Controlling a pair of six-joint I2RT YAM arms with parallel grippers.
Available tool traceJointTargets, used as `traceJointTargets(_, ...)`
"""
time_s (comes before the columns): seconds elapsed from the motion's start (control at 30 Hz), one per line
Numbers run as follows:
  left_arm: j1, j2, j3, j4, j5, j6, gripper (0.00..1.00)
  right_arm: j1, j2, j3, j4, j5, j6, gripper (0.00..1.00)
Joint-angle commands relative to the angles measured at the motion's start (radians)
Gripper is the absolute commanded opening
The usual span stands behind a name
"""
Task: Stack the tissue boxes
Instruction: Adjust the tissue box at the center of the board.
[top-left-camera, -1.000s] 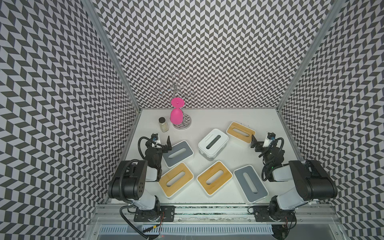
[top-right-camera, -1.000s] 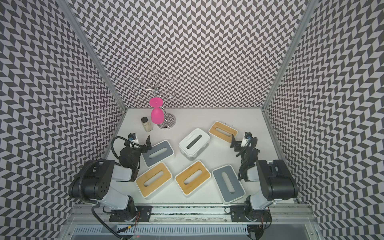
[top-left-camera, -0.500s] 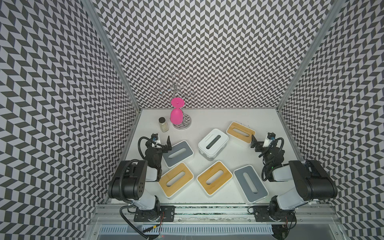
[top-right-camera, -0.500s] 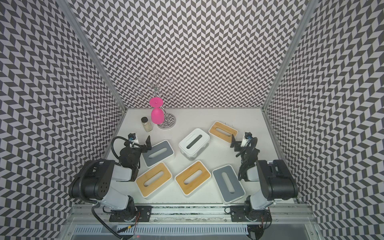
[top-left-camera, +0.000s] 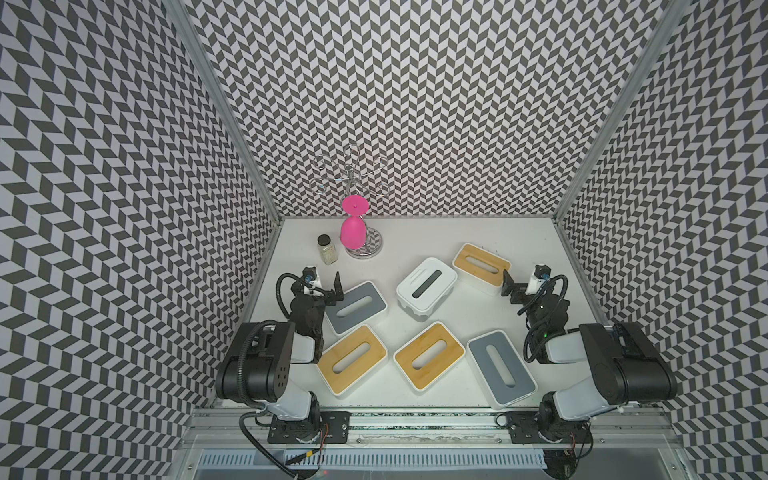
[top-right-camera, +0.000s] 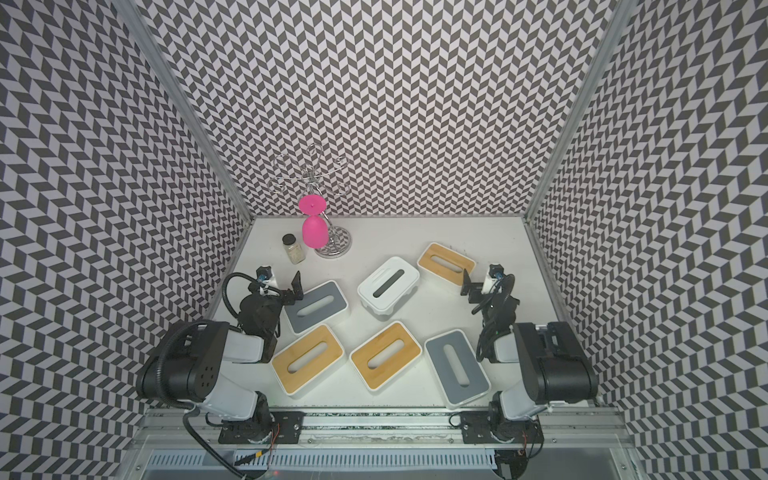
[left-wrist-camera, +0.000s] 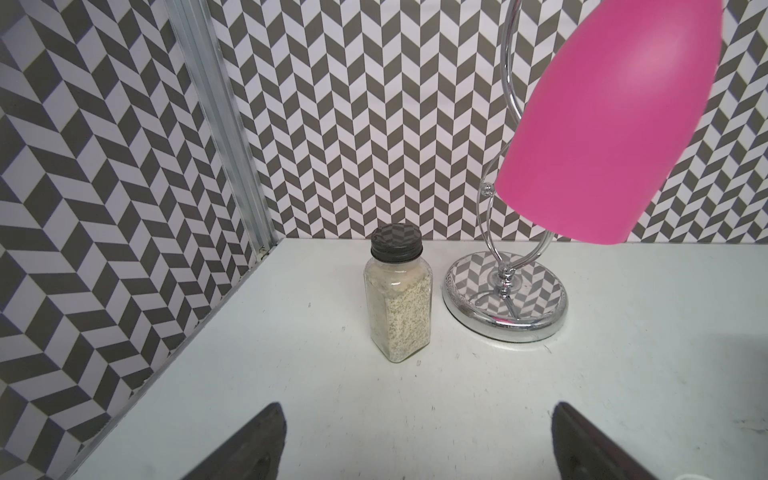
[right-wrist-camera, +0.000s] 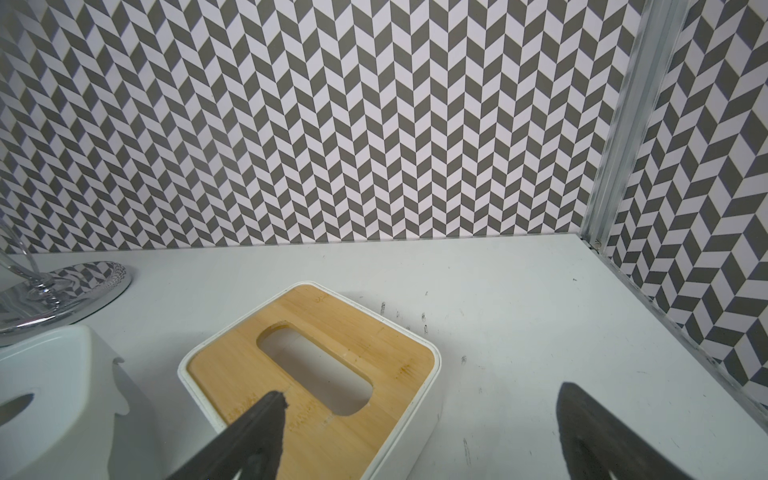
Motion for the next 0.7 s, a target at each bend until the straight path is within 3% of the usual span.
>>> traceJointTargets(0.0,-0.011,-0.069,0.032,-0.089,-0.014,0.009,1.00,0.006,-0.071,0.044,-0.099,-0.008,-0.012,0.99)
traceJointTargets(0.13,-0.013,-0.152,0.060,-0.221,-0.025,-0.015,1.00,0.005,-0.135,0.101,-0.287,0.003,0.027,0.99)
traceJointTargets(0.43,-0.011,-0.414,0.123,-0.480,0.002,-0.159,0.99,0.003,-0.316,0.158,-0.418,-0.023,0.228,0.99)
traceJointTargets(0.57,-0.005,-0.496,0.134,-0.546,0.011,-0.285,1.00,0.002,-0.355,0.231,-0.582,-0.009,0.405,0.99)
traceJointTargets(0.67,0.000,-0.534,0.153,-0.605,0.023,-0.394,0.99,-0.005,-0.356,0.262,-0.658,-0.042,0.448,0.99)
